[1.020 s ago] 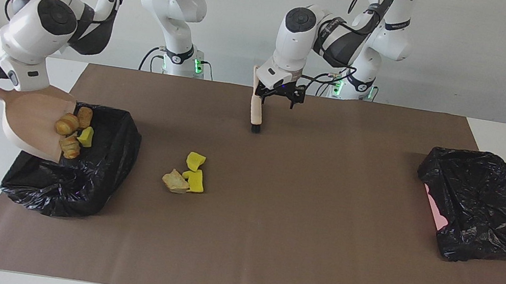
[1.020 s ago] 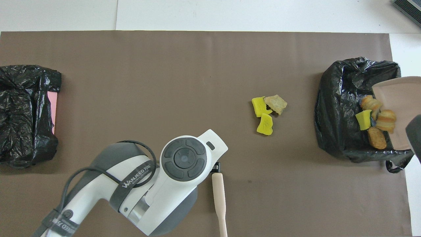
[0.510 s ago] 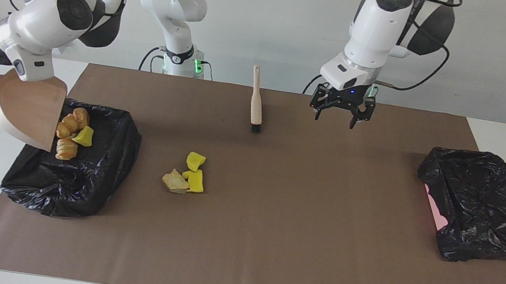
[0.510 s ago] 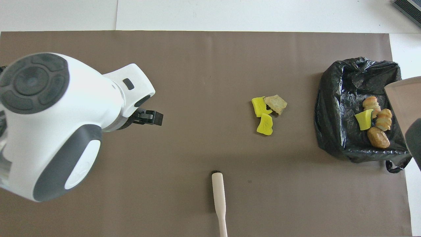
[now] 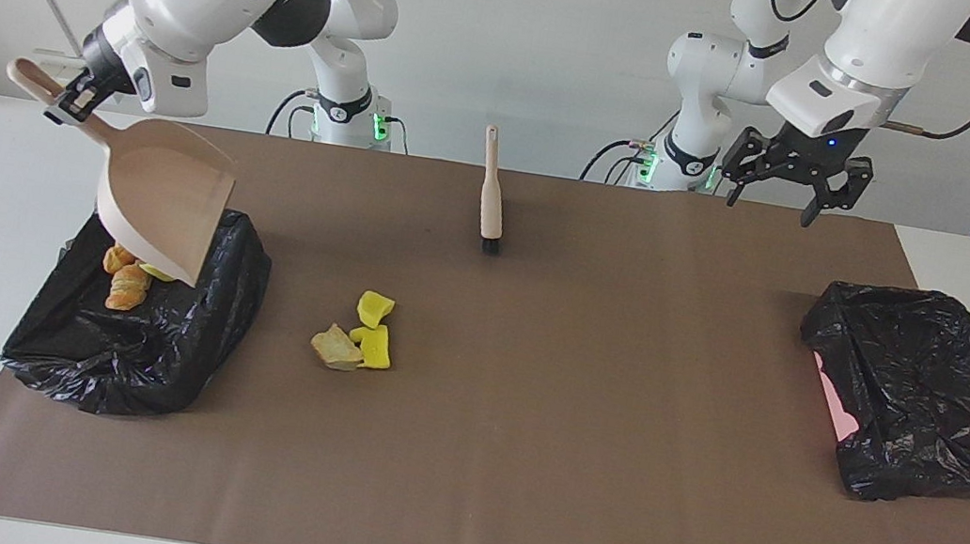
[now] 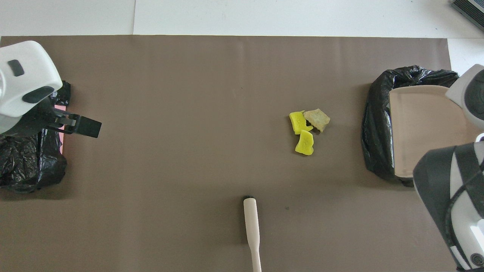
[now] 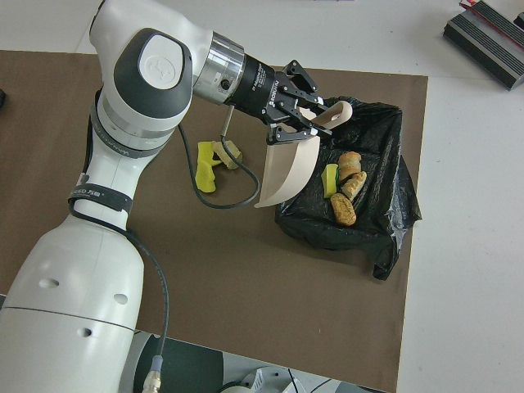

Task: Sweep and dump trash in bin
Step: 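Return the dustpan to the table center with the right gripper and release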

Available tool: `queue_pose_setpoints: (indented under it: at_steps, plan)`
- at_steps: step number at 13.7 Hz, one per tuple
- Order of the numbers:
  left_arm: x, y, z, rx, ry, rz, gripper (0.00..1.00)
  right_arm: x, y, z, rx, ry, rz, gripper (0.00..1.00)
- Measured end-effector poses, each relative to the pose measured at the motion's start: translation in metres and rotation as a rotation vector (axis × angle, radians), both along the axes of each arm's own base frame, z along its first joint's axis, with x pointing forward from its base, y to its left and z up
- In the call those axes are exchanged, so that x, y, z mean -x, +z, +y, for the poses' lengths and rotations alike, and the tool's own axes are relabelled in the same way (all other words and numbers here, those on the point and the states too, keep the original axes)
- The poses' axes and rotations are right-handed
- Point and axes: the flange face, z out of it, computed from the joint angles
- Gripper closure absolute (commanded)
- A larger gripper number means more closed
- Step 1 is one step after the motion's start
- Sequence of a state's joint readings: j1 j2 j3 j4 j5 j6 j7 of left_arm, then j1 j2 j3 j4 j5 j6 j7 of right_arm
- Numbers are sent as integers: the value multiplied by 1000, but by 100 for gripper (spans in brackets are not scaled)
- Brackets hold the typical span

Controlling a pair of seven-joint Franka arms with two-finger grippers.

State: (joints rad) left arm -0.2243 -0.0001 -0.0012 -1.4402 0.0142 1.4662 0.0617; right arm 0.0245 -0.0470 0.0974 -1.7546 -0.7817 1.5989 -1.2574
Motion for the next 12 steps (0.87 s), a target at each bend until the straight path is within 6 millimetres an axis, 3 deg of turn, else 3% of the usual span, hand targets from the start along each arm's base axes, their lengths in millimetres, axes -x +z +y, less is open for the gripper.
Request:
queue_pose_setpoints:
  at_steps: [2,5,7,9,12]
  plan:
    - [-1,12,26,27,26,5,0,1,-11,31,-116,-81,-72,100]
    - [1,19,63,104,76,23,0,7,-30,92,-296,-303,-207,100]
    - [9,28,65,112,71,19,0,11,-45,126,-374,-505,-287,100]
    - [15,31,59,106,59,20,0,11,-72,172,-397,-692,-351,100]
    - [18,28,59,86,58,25,0,-9,-109,228,-441,-952,-419,100]
